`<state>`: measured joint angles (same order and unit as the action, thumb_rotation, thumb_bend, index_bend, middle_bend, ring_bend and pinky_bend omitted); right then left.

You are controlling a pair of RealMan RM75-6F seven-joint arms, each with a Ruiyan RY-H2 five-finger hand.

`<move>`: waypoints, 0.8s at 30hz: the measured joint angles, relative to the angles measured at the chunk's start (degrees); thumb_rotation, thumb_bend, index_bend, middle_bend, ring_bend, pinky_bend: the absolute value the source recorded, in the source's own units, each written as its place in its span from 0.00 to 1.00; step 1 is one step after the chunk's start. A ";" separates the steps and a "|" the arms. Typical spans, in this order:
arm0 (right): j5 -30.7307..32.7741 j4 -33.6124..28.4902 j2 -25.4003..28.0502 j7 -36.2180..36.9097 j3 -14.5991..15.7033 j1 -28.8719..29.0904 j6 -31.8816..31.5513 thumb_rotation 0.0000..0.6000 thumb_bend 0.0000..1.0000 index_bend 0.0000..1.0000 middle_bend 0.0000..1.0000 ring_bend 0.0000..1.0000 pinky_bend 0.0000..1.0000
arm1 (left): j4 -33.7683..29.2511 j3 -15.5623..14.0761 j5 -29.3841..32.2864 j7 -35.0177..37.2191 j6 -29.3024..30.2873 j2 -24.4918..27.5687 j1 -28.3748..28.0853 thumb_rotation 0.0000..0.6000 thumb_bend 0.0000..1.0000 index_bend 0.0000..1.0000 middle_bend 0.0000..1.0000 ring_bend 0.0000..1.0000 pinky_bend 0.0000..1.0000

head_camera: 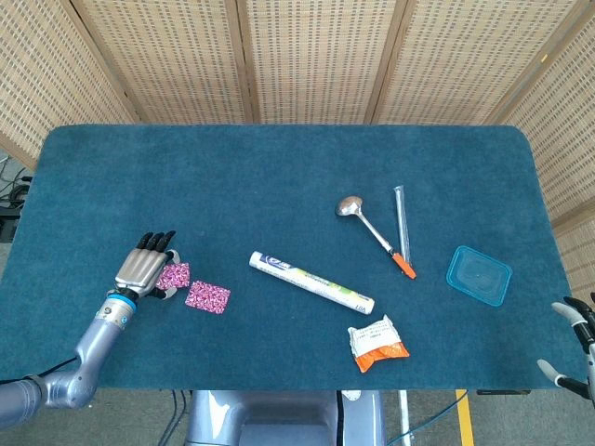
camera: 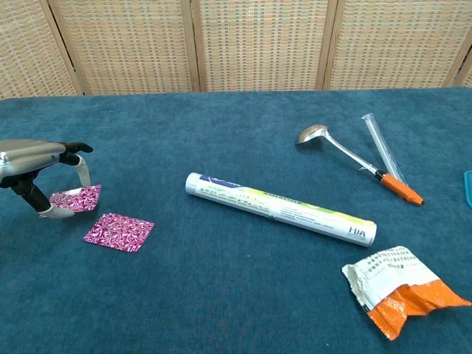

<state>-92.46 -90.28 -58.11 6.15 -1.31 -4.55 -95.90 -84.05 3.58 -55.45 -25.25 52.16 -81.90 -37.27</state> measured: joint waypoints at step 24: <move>0.20 -0.60 0.37 -0.46 -0.05 -0.24 -0.20 1.00 0.00 0.22 0.21 0.00 0.00 | -2.81 -2.44 -9.58 1.95 -4.30 0.28 -3.07 0.86 0.26 0.44 0.00 0.00 0.00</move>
<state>-92.26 -90.89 -57.74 5.68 -1.37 -4.80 -96.10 -86.86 1.14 -65.03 -23.30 47.86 -81.61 -40.34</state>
